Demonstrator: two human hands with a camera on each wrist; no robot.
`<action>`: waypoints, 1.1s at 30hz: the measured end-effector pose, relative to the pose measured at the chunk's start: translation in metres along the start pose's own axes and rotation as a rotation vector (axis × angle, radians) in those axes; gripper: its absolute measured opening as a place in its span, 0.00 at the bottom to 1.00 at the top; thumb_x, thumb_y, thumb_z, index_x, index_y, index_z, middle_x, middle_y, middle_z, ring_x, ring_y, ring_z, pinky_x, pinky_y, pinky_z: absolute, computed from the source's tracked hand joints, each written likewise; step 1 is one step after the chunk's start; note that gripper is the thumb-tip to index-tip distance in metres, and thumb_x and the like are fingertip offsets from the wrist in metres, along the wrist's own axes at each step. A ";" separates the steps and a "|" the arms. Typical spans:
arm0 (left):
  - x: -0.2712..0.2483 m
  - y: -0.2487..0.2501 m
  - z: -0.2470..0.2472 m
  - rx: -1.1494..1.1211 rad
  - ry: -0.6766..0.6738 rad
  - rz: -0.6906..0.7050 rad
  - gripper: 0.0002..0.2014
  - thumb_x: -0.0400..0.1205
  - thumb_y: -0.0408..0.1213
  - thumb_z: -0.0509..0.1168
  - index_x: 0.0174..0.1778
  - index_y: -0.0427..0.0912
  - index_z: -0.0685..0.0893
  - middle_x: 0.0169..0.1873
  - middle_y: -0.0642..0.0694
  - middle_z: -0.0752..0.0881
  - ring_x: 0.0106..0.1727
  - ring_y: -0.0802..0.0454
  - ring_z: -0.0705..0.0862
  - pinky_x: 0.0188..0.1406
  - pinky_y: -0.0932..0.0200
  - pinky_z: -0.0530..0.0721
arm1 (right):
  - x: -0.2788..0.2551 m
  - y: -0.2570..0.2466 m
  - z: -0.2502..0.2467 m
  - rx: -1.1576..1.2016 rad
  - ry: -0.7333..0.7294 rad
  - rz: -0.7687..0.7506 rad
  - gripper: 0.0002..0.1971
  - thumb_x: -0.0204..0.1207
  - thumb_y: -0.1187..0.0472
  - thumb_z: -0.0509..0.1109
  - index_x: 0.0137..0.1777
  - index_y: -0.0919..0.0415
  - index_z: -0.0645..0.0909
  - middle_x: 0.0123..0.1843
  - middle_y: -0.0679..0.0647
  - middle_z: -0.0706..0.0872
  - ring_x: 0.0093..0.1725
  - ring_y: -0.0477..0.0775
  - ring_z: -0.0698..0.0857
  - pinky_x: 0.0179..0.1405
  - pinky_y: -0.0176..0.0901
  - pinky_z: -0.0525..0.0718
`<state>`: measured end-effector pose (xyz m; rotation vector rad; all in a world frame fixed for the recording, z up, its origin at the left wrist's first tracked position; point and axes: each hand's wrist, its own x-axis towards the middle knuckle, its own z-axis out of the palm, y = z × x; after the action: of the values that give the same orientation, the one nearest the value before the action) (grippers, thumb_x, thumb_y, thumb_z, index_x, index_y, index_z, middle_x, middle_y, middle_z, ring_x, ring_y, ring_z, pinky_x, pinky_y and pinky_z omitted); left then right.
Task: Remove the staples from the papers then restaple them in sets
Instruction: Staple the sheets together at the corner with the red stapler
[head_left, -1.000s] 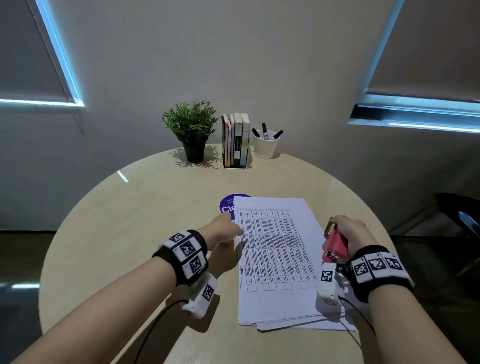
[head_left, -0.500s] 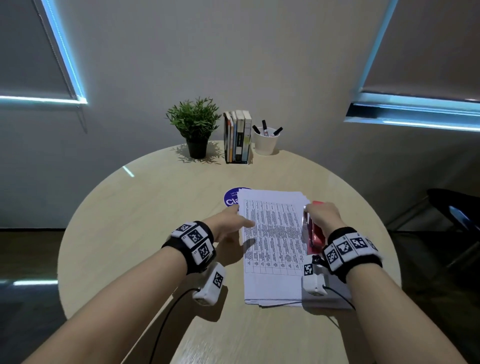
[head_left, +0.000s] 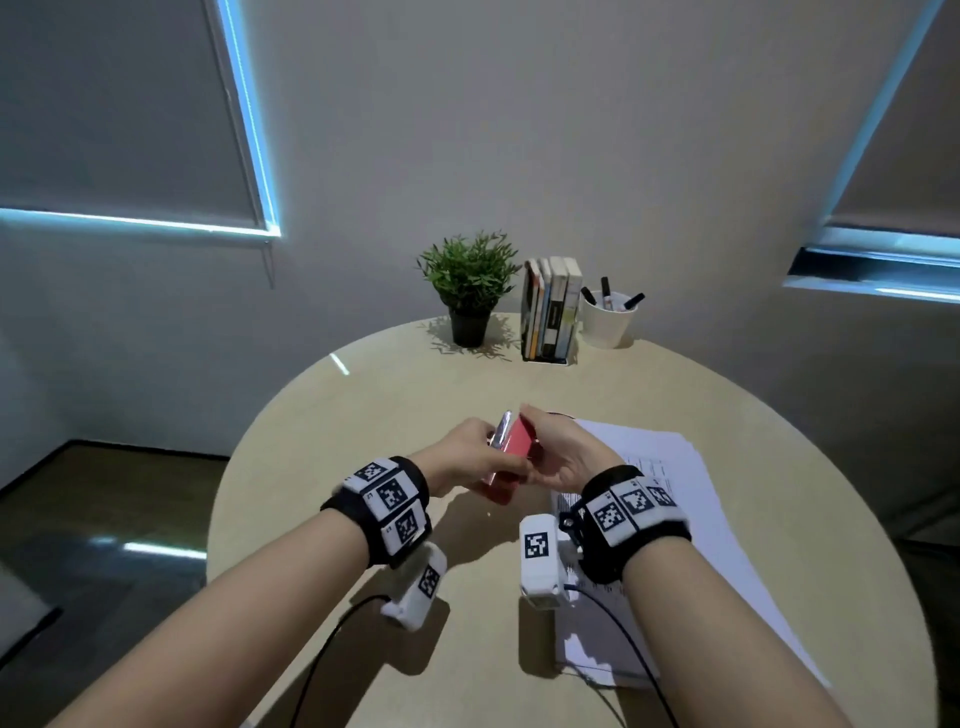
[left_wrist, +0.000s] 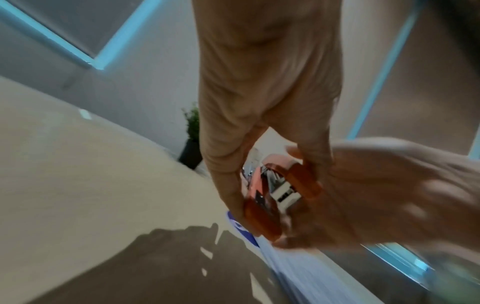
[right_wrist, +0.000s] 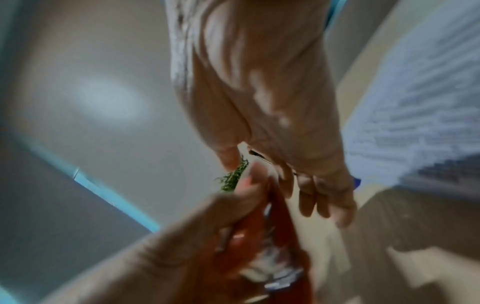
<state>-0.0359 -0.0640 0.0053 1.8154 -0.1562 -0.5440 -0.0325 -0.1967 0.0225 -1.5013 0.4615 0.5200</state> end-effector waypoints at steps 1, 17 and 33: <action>0.004 -0.001 -0.008 0.001 0.042 -0.024 0.21 0.74 0.31 0.76 0.59 0.27 0.79 0.46 0.34 0.86 0.41 0.44 0.88 0.43 0.42 0.91 | 0.006 0.001 0.000 -0.085 0.011 -0.028 0.22 0.86 0.43 0.58 0.53 0.65 0.78 0.39 0.57 0.80 0.34 0.53 0.78 0.24 0.43 0.78; 0.063 -0.010 -0.071 0.838 0.332 -0.233 0.19 0.81 0.45 0.68 0.60 0.34 0.78 0.54 0.38 0.83 0.53 0.41 0.82 0.49 0.54 0.78 | 0.033 0.055 -0.083 -1.114 0.364 -0.007 0.30 0.74 0.62 0.69 0.77 0.58 0.67 0.81 0.62 0.61 0.79 0.66 0.65 0.76 0.64 0.71; 0.046 -0.031 0.016 1.228 -0.089 -0.008 0.50 0.70 0.63 0.72 0.83 0.49 0.54 0.81 0.40 0.60 0.81 0.38 0.59 0.74 0.34 0.68 | 0.018 0.058 -0.096 -1.210 0.323 -0.114 0.38 0.75 0.45 0.72 0.82 0.51 0.61 0.82 0.59 0.61 0.82 0.62 0.59 0.79 0.64 0.62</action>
<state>-0.0073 -0.0860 -0.0405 2.9711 -0.6498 -0.5762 -0.0493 -0.2922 -0.0375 -2.7832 0.2920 0.4778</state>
